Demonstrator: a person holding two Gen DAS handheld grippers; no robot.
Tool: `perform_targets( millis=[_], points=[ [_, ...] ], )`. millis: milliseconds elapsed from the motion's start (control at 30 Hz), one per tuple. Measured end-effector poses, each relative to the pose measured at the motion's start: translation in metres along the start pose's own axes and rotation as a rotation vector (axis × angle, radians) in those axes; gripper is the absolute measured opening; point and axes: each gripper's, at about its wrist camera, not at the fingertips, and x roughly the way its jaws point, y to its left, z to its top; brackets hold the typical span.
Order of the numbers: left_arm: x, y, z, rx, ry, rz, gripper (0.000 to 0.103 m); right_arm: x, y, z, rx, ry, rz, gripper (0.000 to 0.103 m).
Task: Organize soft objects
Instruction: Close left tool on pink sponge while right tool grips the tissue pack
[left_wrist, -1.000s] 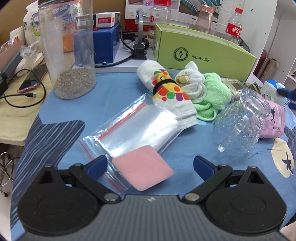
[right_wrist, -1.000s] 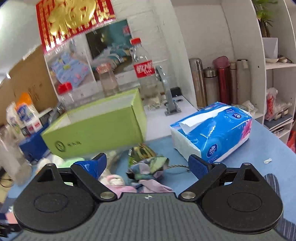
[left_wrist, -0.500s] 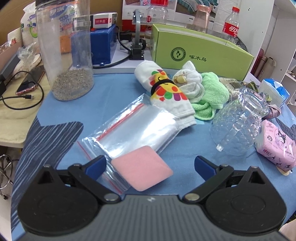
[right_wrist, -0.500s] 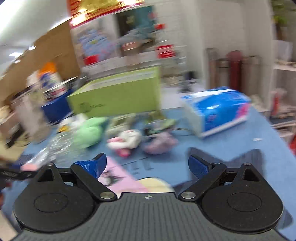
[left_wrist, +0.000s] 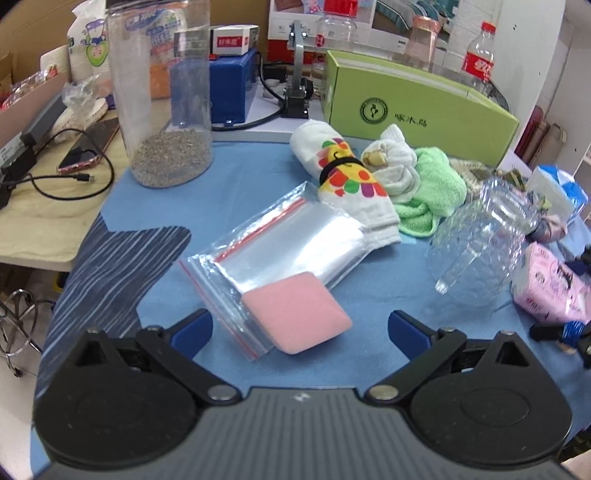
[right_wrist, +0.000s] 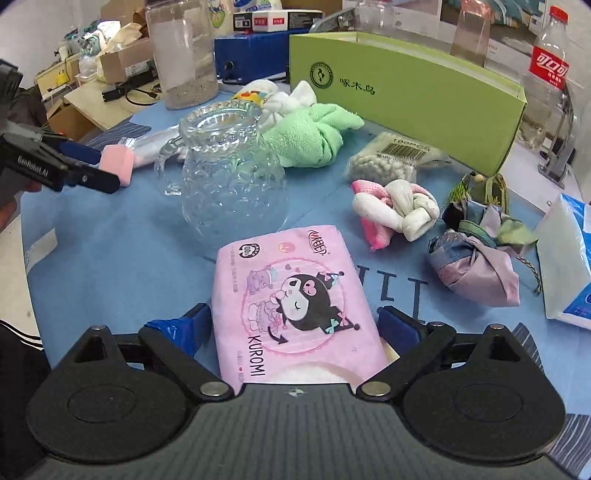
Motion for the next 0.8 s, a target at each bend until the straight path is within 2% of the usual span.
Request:
perform_targets(
  millis=[67,133,200,400,433,467,500,600,633,800],
  points=[
    [0.003,-0.002,0.001,-0.019,0.009,-0.009,0.093,-0.001,0.000,-0.005,0.003,-0.035,-0.006,0.086],
    [0.009,-0.006,0.002,-0.026,0.026,-0.009,0.081,-0.001,0.000,-0.007,0.008,-0.054,-0.011,0.086],
    [0.011,-0.011,0.002,-0.007,0.013,0.032,0.077,-0.002,0.001,-0.007,0.015,-0.058,-0.020,0.086],
    [0.012,-0.008,0.003,-0.016,0.013,0.034,0.074,-0.002,0.002,-0.010,0.034,-0.074,-0.039,0.087],
    [0.012,-0.008,0.003,-0.012,0.011,0.042,0.070,-0.002,0.001,-0.010,0.036,-0.077,-0.040,0.087],
    [0.011,-0.008,0.003,-0.006,0.008,0.053,0.057,-0.002,0.001,-0.010,0.035,-0.079,-0.040,0.087],
    [0.009,-0.008,0.003,0.002,0.007,0.066,0.053,-0.003,0.001,-0.011,0.036,-0.081,-0.039,0.086],
    [0.002,-0.001,0.002,-0.032,0.006,0.046,0.048,-0.008,0.005,-0.015,0.029,-0.100,-0.037,0.070],
    [-0.002,0.001,0.003,-0.039,-0.002,0.044,0.048,-0.011,0.007,-0.014,0.029,-0.103,-0.035,0.052],
    [-0.025,0.003,0.021,-0.030,-0.060,0.007,0.048,-0.029,0.012,-0.012,0.038,-0.116,-0.043,0.049]
  ],
)
